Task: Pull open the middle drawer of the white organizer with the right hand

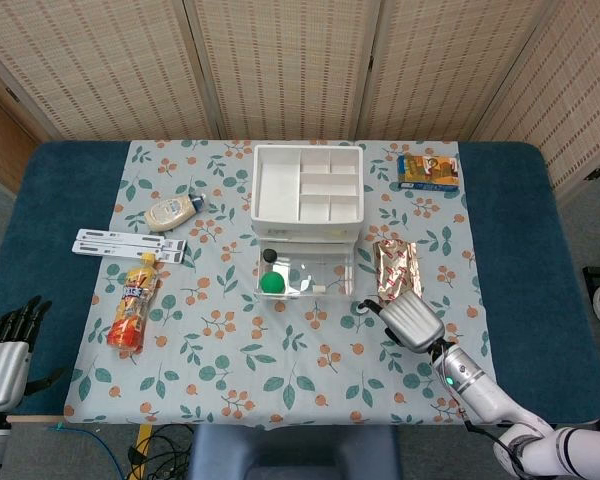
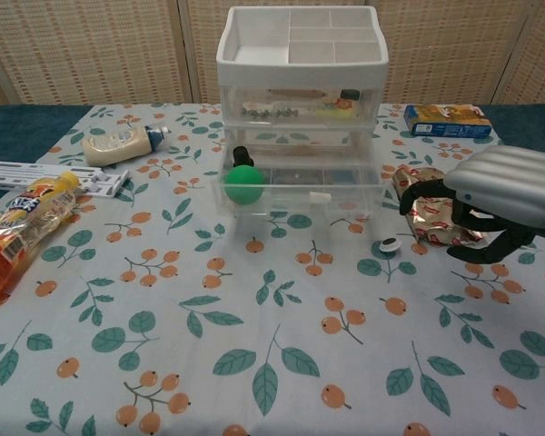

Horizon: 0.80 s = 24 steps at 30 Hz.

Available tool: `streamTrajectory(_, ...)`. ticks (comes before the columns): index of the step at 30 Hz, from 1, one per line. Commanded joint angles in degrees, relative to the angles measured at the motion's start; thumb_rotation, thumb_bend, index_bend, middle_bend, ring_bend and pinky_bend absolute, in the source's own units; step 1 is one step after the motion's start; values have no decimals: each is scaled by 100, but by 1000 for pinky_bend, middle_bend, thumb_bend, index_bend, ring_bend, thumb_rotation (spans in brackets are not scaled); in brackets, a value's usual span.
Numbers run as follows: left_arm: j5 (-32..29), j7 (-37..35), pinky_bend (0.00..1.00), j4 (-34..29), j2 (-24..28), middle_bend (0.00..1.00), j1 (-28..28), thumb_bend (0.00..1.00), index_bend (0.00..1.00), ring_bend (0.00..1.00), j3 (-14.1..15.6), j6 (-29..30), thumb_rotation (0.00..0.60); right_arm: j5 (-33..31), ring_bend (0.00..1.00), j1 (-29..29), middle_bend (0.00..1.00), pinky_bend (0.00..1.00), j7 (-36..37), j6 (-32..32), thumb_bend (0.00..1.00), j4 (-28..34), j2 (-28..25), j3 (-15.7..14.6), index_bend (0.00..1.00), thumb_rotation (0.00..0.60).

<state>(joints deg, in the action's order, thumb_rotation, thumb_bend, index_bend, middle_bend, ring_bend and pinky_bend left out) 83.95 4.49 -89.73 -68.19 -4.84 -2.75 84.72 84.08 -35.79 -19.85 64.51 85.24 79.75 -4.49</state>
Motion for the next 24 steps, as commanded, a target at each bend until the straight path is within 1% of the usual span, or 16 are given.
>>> streamTrajectory(1, -7, -10, 110, 8, 7, 67, 3, 136, 81, 107, -10, 12, 600, 105, 1000, 204, 942, 1000, 25, 330, 359, 130, -163, 28, 237, 600)
streamTrajectory(5, -24, -19, 110, 22, 24, 67, -14, 136, 81, 107, -36, 5, 600, 159, 974, 593, 906, 1000, 23, 930, 360, 408, -526, 69, 237, 600)
streamTrajectory(8, -10, -13, 110, 20, 9, 67, -46, 136, 81, 106, -55, -10, 600, 132, 886, 890, 857, 1000, 48, 1334, 359, 602, -793, 110, 237, 600)
streamTrajectory(10, -1, -1, 110, 18, -2, 67, -63, 137, 81, 106, -68, -9, 600, 121, 808, 1078, 804, 994, 71, 1590, 359, 700, -933, 137, 237, 600)
streamTrajectory(12, 6, 17, 110, 7, -7, 67, -86, 137, 81, 106, -79, -21, 600, 102, 740, 1296, 748, 955, 162, 1859, 354, 805, -1089, 159, 237, 600)
streamTrajectory(14, 25, 48, 110, -14, -7, 67, -117, 136, 81, 106, -86, -42, 600, 23, 664, 1497, 676, 876, 296, 2023, 339, 925, -1255, 166, 237, 600)
streamTrajectory(15, 36, 62, 110, -30, -9, 67, -132, 136, 81, 105, -89, -50, 600, -1, 611, 1571, 626, 805, 351, 2070, 333, 968, -1327, 163, 237, 600)
streamTrajectory(17, 68, 99, 110, -68, -19, 67, -163, 136, 81, 105, -90, -65, 600, -73, 478, 1746, 506, 621, 416, 2176, 331, 1023, -1461, 155, 237, 600)
streamTrajectory(19, 101, 144, 110, -107, -30, 67, -190, 136, 81, 105, -90, -73, 600, -177, 358, 1917, 404, 485, 430, 2224, 331, 1077, -1566, 126, 228, 600)
streamTrajectory(20, 113, 165, 110, -125, -34, 67, -202, 136, 81, 104, -90, -77, 600, -226, 309, 1982, 360, 432, 450, 2221, 328, 1107, -1613, 109, 209, 600)
streamTrajectory(21, 121, 184, 110, -144, -36, 67, -212, 136, 81, 104, -90, -84, 600, -270, 224, 2044, 279, 340, 469, 2225, 319, 1129, -1656, 100, 156, 600)
streamTrajectory(22, 132, 211, 110, -176, -35, 67, -225, 136, 81, 104, -89, -91, 600, -307, 155, 2122, 213, 272, 494, 2245, 310, 1145, -1706, 93, 100, 600)
streamTrajectory(24, 155, 263, 109, -236, -23, 67, -241, 136, 81, 104, -80, -102, 600, -319, 70, 2235, 129, 192, 567, 2309, 301, 1154, -1751, 96, 26, 600)
